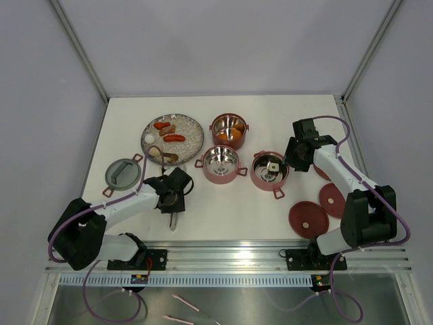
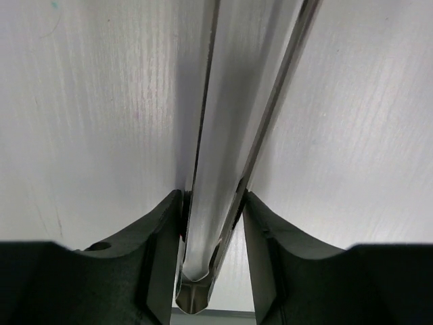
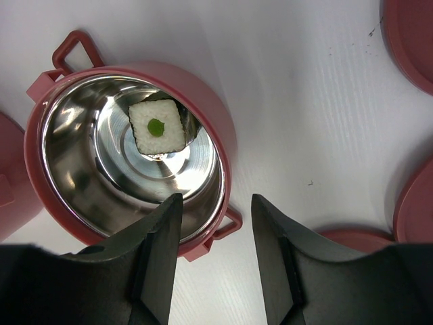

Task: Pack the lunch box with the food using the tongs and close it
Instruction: Pick up the clamp at the center of the board, then pick up the fake food from the plate.

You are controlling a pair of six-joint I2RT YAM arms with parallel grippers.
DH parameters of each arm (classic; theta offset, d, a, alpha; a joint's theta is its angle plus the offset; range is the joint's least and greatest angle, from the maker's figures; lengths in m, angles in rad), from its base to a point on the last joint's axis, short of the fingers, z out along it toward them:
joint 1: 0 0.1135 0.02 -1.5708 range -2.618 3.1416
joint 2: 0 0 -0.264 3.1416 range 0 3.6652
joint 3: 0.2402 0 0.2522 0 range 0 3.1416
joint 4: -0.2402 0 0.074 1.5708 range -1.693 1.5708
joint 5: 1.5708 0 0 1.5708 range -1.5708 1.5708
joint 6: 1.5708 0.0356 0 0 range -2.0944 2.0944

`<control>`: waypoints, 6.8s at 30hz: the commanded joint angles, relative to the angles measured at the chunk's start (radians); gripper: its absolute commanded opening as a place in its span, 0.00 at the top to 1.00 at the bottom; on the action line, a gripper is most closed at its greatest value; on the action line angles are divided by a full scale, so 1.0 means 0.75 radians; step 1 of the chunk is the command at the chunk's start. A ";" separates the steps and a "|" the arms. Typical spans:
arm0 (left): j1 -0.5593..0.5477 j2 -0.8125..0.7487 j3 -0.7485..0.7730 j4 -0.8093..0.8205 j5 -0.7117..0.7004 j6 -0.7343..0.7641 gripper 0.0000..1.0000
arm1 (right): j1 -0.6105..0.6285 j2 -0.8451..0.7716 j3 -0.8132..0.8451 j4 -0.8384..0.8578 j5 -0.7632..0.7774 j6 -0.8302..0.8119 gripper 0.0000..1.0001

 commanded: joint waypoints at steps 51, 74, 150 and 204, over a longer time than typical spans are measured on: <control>-0.106 0.093 -0.018 0.235 -0.250 -0.240 0.49 | -0.007 0.015 0.024 0.027 -0.043 -0.021 0.47; 0.064 -0.073 0.839 -0.693 -0.031 0.232 0.90 | -0.005 0.052 0.057 0.041 -0.078 -0.021 0.47; 0.432 0.252 1.124 -0.548 0.102 0.359 0.61 | -0.005 0.032 0.043 0.017 -0.092 0.001 0.47; 0.426 0.320 0.974 -0.311 0.352 0.531 0.62 | -0.004 0.023 0.022 0.025 -0.131 0.012 0.47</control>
